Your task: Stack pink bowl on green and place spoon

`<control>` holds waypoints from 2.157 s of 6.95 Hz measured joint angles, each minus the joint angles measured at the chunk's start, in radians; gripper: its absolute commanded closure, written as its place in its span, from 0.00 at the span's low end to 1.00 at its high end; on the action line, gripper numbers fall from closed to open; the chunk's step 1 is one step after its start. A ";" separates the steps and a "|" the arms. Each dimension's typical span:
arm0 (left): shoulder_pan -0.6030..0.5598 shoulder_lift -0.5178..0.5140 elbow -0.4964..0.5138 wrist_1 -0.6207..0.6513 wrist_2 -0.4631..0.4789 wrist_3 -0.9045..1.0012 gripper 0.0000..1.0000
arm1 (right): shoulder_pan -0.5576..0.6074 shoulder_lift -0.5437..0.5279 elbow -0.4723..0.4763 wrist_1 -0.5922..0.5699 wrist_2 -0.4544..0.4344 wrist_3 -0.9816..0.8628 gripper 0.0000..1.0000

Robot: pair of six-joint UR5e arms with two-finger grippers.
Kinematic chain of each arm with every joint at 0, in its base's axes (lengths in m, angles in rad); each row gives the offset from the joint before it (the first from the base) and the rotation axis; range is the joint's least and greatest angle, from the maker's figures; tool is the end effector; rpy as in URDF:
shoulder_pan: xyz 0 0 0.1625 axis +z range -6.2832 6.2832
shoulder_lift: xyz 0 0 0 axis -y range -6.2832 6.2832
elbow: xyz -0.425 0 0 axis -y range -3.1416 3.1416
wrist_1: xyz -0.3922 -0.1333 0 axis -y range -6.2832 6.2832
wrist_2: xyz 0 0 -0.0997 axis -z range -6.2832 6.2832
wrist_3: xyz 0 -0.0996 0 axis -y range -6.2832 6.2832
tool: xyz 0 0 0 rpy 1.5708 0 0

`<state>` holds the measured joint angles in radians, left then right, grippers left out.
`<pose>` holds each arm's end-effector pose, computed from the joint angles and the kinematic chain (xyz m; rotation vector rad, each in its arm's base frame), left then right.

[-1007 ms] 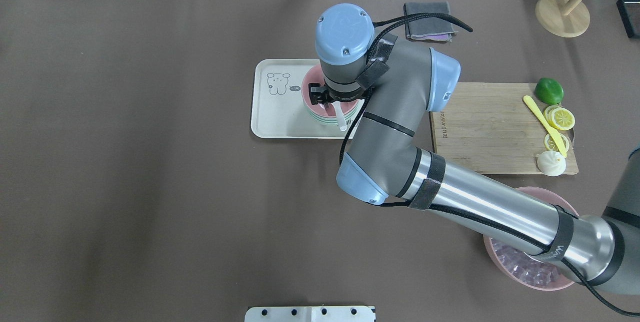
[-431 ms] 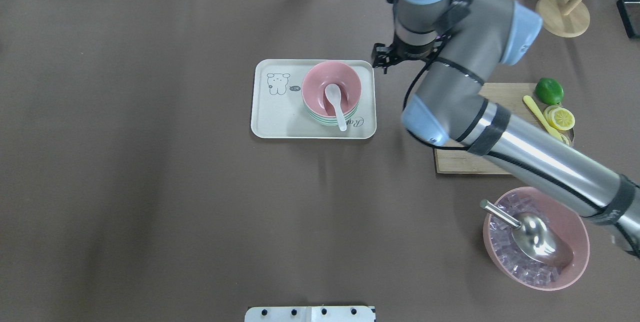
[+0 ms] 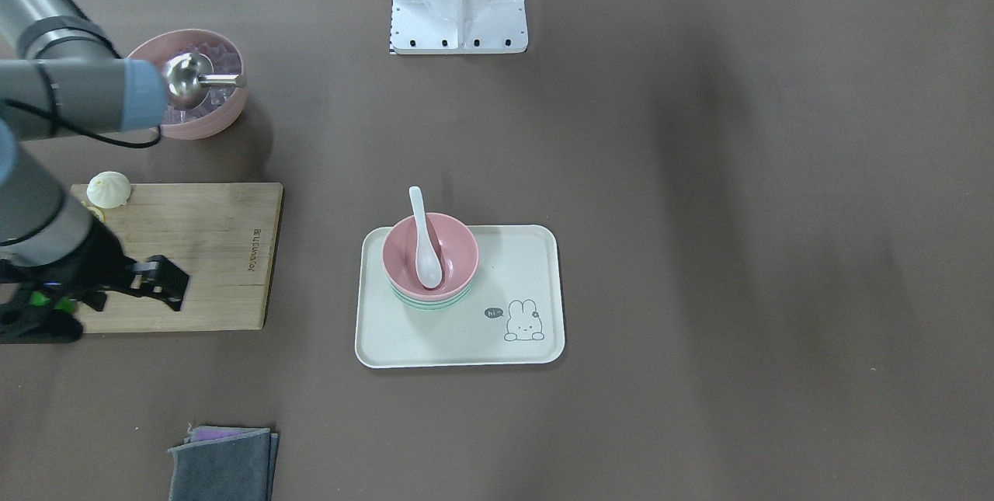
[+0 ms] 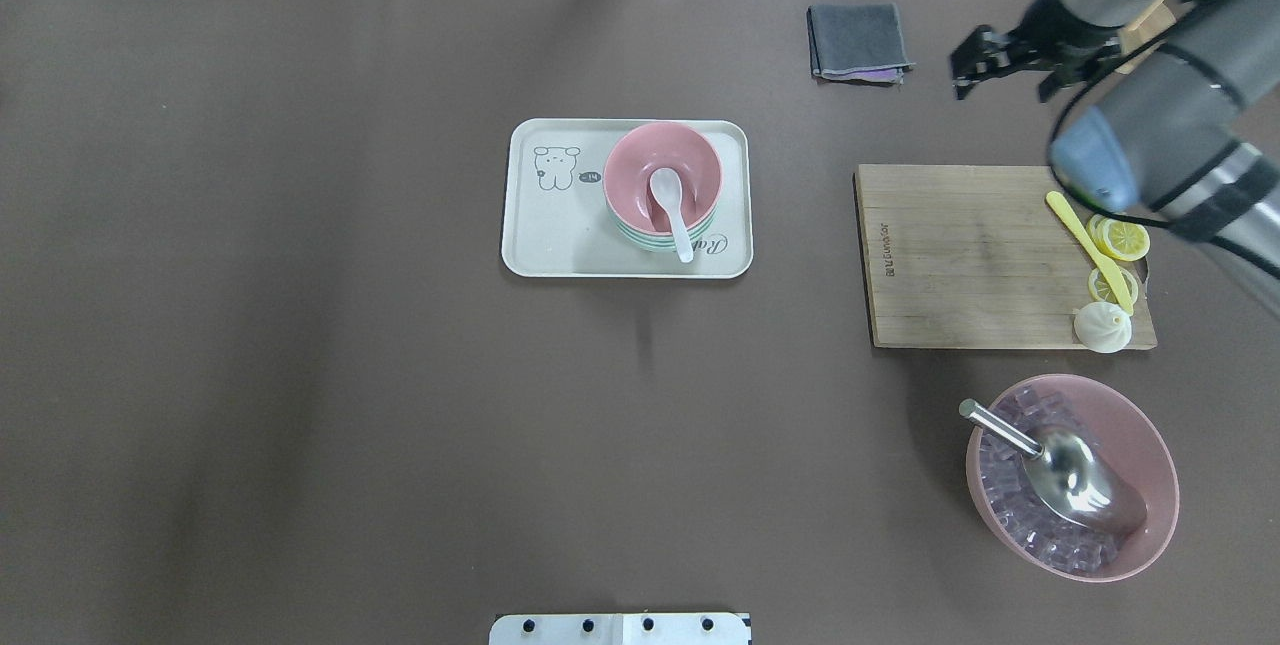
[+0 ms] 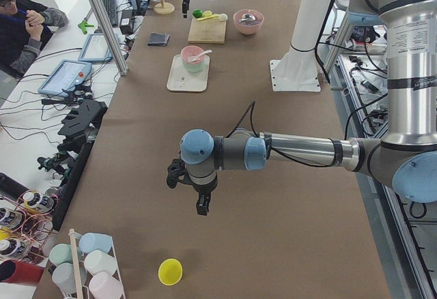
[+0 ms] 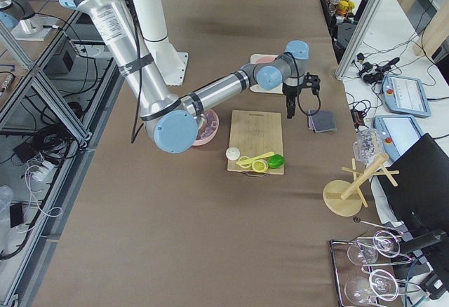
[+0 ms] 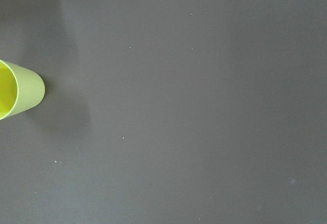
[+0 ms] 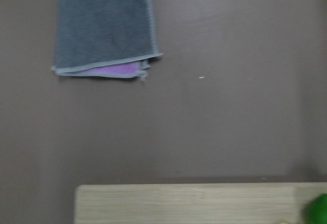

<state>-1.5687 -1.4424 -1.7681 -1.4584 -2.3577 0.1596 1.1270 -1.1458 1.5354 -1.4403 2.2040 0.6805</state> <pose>-0.0619 -0.4335 0.6316 0.0208 0.7882 0.1361 -0.2181 -0.6320 0.4209 0.0953 -0.7904 0.0594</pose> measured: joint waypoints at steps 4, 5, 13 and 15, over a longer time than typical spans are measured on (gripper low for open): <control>-0.003 0.002 0.001 -0.002 -0.005 0.002 0.01 | 0.374 -0.360 -0.003 0.009 0.078 -0.538 0.00; -0.004 0.003 0.013 -0.003 -0.002 0.006 0.01 | 0.444 -0.437 0.002 0.002 0.078 -0.615 0.00; -0.053 -0.014 -0.006 -0.003 -0.007 0.009 0.01 | 0.582 -0.602 0.041 0.001 0.079 -0.730 0.00; -0.054 -0.015 -0.009 -0.004 -0.005 0.008 0.01 | 0.582 -0.604 0.037 0.004 0.080 -0.726 0.00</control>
<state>-1.6227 -1.4571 -1.7771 -1.4623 -2.3624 0.1675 1.7088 -1.7498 1.5722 -1.4362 2.2840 -0.0457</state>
